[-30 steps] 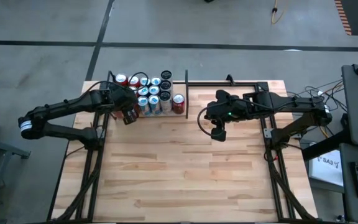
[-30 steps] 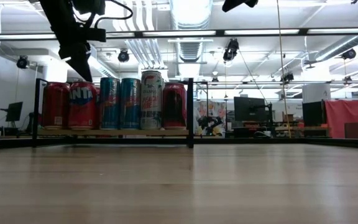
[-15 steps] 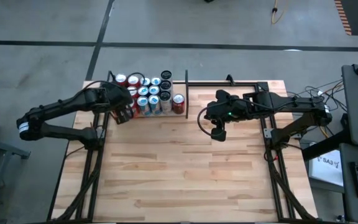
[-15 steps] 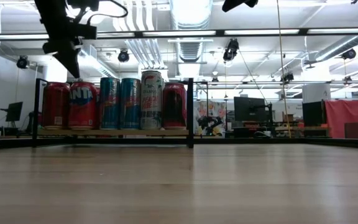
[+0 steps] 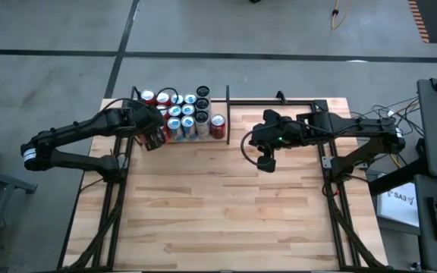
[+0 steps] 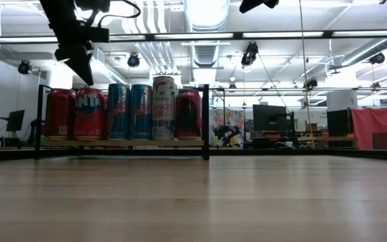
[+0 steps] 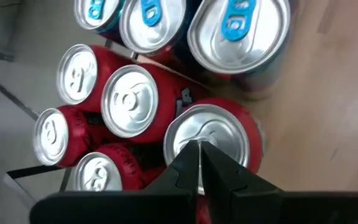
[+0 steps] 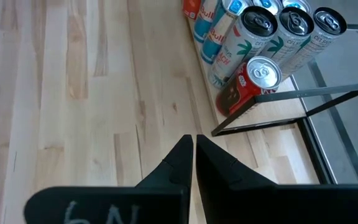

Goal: Place canned beverage on shelf
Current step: Adjust the soda cans on the shelf

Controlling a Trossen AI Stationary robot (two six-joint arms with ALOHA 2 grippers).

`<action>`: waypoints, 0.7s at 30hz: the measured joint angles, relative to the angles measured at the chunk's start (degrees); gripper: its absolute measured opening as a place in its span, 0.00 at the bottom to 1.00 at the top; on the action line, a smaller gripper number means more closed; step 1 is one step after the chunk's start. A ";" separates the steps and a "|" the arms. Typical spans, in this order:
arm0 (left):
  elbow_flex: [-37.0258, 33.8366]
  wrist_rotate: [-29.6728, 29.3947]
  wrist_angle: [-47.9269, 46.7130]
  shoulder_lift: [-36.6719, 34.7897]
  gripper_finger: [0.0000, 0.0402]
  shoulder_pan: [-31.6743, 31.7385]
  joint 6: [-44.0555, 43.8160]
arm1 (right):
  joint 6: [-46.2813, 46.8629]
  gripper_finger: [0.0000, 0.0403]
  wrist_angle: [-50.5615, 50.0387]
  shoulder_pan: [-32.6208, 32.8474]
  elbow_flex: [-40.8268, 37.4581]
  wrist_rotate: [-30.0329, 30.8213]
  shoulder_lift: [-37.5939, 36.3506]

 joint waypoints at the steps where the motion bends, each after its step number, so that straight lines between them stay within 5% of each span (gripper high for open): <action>1: 0.00 0.48 0.28 0.12 0.00 0.00 0.02 | 0.00 0.02 0.25 0.00 -0.15 0.00 0.00; 21: 0.13 0.82 2.86 5.10 0.00 -0.02 0.55 | -0.07 0.02 1.09 0.00 -2.15 -0.01 0.00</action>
